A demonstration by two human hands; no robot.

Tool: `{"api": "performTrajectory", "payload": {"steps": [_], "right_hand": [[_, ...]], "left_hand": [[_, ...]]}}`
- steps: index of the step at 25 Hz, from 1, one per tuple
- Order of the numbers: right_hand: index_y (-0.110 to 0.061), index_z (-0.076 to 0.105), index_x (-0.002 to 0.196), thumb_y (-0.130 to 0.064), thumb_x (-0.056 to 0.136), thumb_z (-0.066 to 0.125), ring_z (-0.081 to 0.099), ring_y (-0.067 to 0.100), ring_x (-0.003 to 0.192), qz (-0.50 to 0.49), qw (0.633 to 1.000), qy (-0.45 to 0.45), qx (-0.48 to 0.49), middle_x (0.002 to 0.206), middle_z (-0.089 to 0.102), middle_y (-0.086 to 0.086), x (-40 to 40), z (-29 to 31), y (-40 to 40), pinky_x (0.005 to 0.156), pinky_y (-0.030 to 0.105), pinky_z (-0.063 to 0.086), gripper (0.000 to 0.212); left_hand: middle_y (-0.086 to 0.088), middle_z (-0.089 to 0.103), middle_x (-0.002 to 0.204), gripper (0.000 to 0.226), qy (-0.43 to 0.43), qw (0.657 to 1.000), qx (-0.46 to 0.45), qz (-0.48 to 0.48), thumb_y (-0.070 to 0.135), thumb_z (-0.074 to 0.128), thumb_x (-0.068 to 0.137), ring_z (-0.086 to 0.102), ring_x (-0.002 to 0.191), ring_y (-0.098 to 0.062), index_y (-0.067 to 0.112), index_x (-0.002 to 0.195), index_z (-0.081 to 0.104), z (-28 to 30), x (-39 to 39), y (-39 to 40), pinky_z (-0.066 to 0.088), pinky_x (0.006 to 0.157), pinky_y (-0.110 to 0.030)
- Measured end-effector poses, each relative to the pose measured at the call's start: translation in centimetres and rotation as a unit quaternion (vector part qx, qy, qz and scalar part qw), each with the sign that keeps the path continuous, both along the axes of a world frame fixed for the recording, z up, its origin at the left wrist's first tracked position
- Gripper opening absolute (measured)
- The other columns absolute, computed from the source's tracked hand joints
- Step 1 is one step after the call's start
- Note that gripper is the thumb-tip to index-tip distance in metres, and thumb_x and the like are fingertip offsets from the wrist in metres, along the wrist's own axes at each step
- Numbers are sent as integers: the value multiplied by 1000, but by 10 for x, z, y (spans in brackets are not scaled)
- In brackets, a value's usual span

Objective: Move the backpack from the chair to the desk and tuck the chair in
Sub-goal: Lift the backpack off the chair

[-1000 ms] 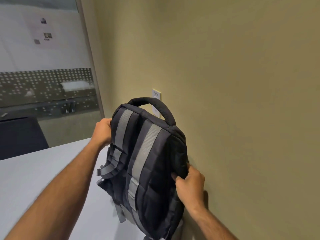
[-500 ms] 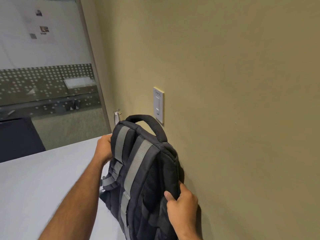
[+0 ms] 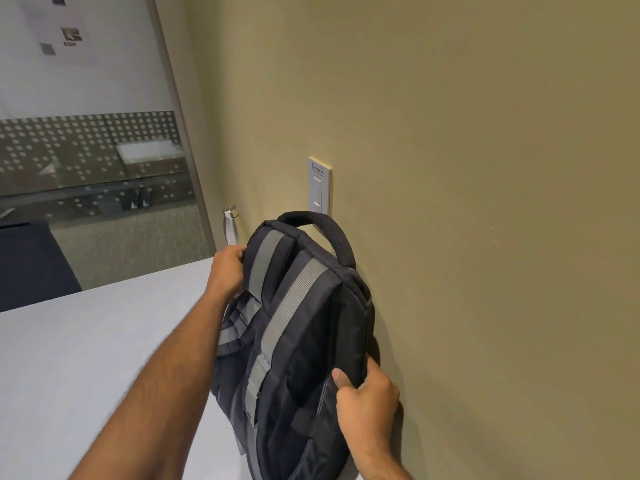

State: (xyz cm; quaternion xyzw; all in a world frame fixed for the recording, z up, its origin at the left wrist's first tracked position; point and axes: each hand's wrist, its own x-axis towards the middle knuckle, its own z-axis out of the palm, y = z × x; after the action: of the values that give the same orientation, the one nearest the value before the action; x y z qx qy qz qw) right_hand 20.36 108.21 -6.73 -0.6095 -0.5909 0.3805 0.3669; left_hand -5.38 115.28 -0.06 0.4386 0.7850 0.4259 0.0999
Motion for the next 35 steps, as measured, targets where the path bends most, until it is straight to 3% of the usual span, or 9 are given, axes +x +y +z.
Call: {"api": "performTrajectory", "payload": {"steps": [2, 6, 10, 13, 16, 20, 25, 30, 35], "right_hand": [[-15, 69, 126, -20, 88, 78, 69, 27, 109, -4, 1000, 0, 10, 114, 75, 2, -8, -6, -3, 100, 34, 51, 40], [-17, 71, 123, -21, 84, 82, 72, 24, 103, 0, 999, 2, 34, 109, 77, -1, -24, -17, -1, 94, 27, 52, 41], [-18, 69, 128, -26, 86, 80, 71, 22, 105, -8, 999, -9, 39, 114, 76, -1, -29, -24, 6, 95, 29, 53, 44], [-18, 66, 131, -30, 86, 80, 70, 23, 109, -6, 999, -26, 46, 119, 74, 0, -30, -29, 8, 97, 30, 52, 49], [-21, 62, 136, -36, 85, 78, 68, 22, 114, 6, 998, -40, 57, 124, 72, -1, -28, -30, 8, 98, 33, 53, 55], [-21, 52, 144, -38, 88, 75, 65, 23, 118, 33, 996, -52, 61, 132, 67, 0, -22, -28, 7, 98, 37, 54, 62], [-22, 44, 148, -46, 85, 74, 63, 26, 119, 55, 991, -88, 87, 136, 64, 3, -11, -30, -8, 97, 42, 54, 74], [-22, 24, 157, -61, 92, 57, 38, 26, 145, 106, 966, -207, 112, 161, 37, 5, 9, -36, -52, 113, 45, 40, 83], [-20, 7, 161, -75, 92, 30, -2, 28, 156, 180, 899, -356, 180, 169, 4, 9, 36, -48, -107, 125, 55, 1, 91]], "left_hand": [[1, 42, 58, 42, -14, 1000, 8, -4, -7, 51, 93, 29, 58, -13, 13, 57, 43, 3, -1, 9, 28, 55, -28], [0, 52, 67, 36, -40, 999, -2, -21, 1, 57, 96, 42, 63, -15, 21, 66, 51, -11, -17, 25, 38, 58, -26], [-4, 62, 80, 4, -7, 999, -19, -48, 7, 62, 94, 52, 82, -25, 10, 91, 63, -24, -23, 33, 42, 74, -35], [-19, 68, 112, 29, 75, 992, -79, -56, 14, 58, 95, 59, 97, -37, 7, 124, 60, -27, -31, 38, 42, 80, -36], [-18, 66, 127, 41, 100, 990, -90, -44, 9, 52, 96, 60, 112, -41, 17, 136, 53, -26, -40, 28, 48, 91, -44], [-11, 64, 134, 56, 90, 987, -119, -56, -5, 59, 89, 66, 111, -31, 17, 140, 50, -27, -41, -6, 52, 100, -46], [-7, 64, 136, 44, 174, 966, -177, -66, 24, 62, 95, 61, 118, -33, 20, 137, 51, -33, -28, -80, 51, 99, -47], [-7, 57, 144, 58, 253, 950, -166, -81, 56, 40, 97, 54, 128, -31, 23, 145, 43, -44, 7, -178, 43, 109, -48], [-4, 14, 168, 108, 288, 925, -235, -75, 86, -11, 73, 10, 155, -27, 24, 158, 13, -58, 56, -261, 8, 125, -55]]}}
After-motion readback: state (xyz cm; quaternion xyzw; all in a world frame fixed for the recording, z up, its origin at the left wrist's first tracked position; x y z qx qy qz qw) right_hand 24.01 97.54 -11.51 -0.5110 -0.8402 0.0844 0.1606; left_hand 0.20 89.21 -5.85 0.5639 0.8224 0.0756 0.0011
